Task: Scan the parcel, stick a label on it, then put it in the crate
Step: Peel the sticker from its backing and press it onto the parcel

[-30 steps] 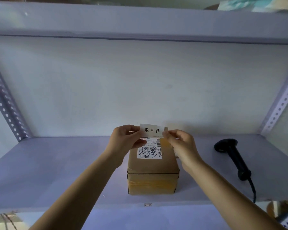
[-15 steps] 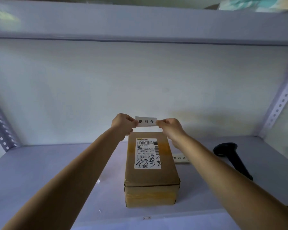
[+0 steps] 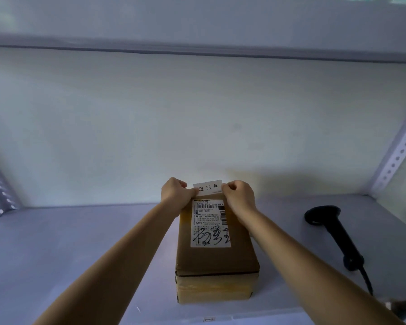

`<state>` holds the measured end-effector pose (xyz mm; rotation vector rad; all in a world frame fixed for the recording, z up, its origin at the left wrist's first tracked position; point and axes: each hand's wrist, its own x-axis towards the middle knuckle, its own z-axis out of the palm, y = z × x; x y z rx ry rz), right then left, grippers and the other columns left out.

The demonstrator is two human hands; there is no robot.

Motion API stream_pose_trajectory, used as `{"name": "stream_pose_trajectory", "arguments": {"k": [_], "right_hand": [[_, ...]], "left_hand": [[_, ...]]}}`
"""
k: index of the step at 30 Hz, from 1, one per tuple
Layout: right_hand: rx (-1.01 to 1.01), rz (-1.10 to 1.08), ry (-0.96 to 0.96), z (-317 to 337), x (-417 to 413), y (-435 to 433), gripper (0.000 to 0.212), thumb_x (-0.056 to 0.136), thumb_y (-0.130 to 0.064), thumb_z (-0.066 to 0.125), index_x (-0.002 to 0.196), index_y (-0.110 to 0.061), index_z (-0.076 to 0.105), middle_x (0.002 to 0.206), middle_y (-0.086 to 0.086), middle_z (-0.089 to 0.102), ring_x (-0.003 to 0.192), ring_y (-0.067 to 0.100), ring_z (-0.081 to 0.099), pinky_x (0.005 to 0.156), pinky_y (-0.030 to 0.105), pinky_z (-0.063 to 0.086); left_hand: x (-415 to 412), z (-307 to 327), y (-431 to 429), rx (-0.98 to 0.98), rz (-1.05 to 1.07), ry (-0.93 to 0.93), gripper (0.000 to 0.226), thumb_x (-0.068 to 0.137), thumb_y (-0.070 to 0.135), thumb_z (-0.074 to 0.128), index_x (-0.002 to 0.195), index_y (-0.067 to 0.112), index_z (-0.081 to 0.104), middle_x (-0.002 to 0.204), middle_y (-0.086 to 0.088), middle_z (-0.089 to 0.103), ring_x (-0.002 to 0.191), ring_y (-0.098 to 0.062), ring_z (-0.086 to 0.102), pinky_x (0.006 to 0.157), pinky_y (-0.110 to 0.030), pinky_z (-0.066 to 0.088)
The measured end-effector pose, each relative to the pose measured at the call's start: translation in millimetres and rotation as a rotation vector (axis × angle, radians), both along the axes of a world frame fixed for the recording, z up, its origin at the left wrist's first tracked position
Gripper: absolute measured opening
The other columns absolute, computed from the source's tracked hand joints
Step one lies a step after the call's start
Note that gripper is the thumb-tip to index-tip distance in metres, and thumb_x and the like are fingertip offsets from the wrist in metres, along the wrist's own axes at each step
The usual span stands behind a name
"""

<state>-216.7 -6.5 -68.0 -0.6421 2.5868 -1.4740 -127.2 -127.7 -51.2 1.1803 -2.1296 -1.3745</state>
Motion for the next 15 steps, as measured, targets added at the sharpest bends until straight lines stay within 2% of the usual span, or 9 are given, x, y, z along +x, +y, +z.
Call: {"name": "stream_pose_trajectory", "arguments": {"k": [3,5,8,11,13,15], "right_hand": [[-0.005,-0.005,-0.011,-2.7,0.8,1.0,0.021,0.093,-0.022,0.052,0.079,-0.007,0.060,0.067,-0.005,0.054,0.061,0.006,0.049,0.048,0.020,0.031],[-0.021,-0.011,-0.029,-3.4,1.8,3.0,0.019,0.091,-0.021,0.054,0.078,-0.007,0.059,0.067,-0.004,0.054,0.067,0.012,0.053,0.050,0.020,0.033],[-0.016,-0.028,-0.018,-6.3,1.9,1.7,0.019,0.088,-0.019,0.056,0.075,-0.006,0.062,0.078,0.006,0.064,0.079,0.021,0.059,0.053,0.024,0.037],[0.014,-0.043,-0.012,-10.3,0.0,-2.1,0.023,0.085,-0.021,0.058,0.075,-0.002,0.067,0.096,0.017,0.066,0.091,0.026,0.062,0.058,0.023,0.038],[0.056,-0.033,0.015,-10.1,1.2,-1.5,0.023,0.087,-0.019,0.058,0.069,-0.005,0.064,0.099,0.016,0.063,0.094,0.023,0.057,0.068,0.025,0.037],[0.088,-0.025,0.046,-8.7,2.6,0.9,0.022,0.088,-0.017,0.058,0.067,-0.008,0.060,0.099,0.012,0.057,0.094,0.021,0.051,0.073,0.026,0.035]], "left_hand": [[2.9,0.1,2.4,-0.029,-0.001,-0.024,0.053,0.085,0.030,0.071,0.127,0.004,0.053,0.124,-0.012,0.060,0.108,-0.026,0.062,0.074,-0.032,0.051],[3.7,0.9,3.6,-0.046,-0.012,-0.040,0.053,0.086,0.030,0.070,0.129,0.004,0.052,0.126,-0.012,0.059,0.111,-0.027,0.061,0.074,-0.033,0.052],[3.2,3.3,2.8,-0.088,-0.030,-0.075,0.057,0.086,0.030,0.070,0.132,0.002,0.050,0.130,-0.013,0.058,0.112,-0.029,0.060,0.073,-0.035,0.052],[0.7,3.5,0.7,-0.143,-0.050,-0.116,0.061,0.084,0.030,0.072,0.132,0.000,0.051,0.132,-0.012,0.059,0.112,-0.029,0.061,0.081,-0.036,0.055],[-1.1,2.6,0.2,-0.172,-0.054,-0.117,0.061,0.083,0.030,0.073,0.131,-0.001,0.051,0.132,-0.011,0.058,0.113,-0.029,0.060,0.089,-0.037,0.054],[-2.6,1.6,0.2,-0.196,-0.059,-0.114,0.059,0.084,0.028,0.072,0.130,-0.001,0.051,0.127,-0.011,0.059,0.110,-0.028,0.060,0.090,-0.036,0.053]]}}
